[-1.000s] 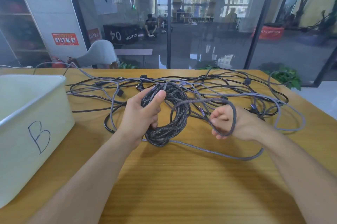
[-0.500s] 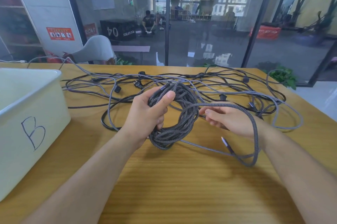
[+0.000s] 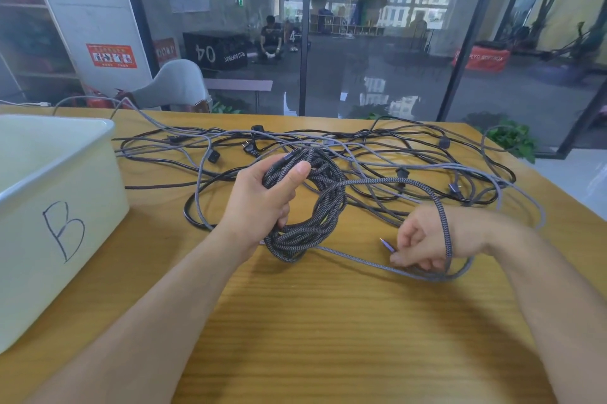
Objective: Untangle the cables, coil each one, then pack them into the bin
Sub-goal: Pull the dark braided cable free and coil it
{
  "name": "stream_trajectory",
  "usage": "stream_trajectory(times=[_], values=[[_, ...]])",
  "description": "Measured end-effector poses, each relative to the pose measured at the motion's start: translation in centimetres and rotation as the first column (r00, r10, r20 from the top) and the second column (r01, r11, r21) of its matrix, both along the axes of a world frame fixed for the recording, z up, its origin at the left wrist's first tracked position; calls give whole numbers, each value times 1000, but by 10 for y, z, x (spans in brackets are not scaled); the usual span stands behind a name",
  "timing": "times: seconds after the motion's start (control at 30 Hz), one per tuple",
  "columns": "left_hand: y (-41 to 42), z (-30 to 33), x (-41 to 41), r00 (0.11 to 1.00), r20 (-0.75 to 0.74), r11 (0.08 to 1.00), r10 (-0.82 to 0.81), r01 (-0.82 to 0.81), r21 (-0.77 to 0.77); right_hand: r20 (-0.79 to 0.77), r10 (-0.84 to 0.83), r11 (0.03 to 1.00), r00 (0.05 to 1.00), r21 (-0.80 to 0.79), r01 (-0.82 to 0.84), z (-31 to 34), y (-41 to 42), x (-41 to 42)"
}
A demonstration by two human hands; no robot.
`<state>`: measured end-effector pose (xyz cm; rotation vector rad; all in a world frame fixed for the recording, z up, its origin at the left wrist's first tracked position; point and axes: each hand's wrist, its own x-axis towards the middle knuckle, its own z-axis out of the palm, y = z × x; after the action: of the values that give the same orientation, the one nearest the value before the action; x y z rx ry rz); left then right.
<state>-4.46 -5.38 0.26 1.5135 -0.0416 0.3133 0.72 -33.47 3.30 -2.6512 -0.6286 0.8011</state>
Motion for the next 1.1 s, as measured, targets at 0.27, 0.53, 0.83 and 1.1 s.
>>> stream_trajectory(times=[0.27, 0.53, 0.83, 1.1], values=[[-11, 8, -11, 976, -4, 975, -219, 219, -30, 108, -253, 819, 961, 552, 153, -27, 22, 14], [-17, 9, -15, 958, -22, 958, -286, 286, 2, 207, -33, 798, 978, 595, -99, -30, 27, 11], [-19, 10, -17, 960, -27, 960, -278, 278, 0, 132, -38, 634, 991, 769, -78, -42, 42, 7], [-17, 16, -18, 968, -7, 968, -252, 252, -18, -122, -59, 202, 991, 971, 131, -47, 60, 5]])
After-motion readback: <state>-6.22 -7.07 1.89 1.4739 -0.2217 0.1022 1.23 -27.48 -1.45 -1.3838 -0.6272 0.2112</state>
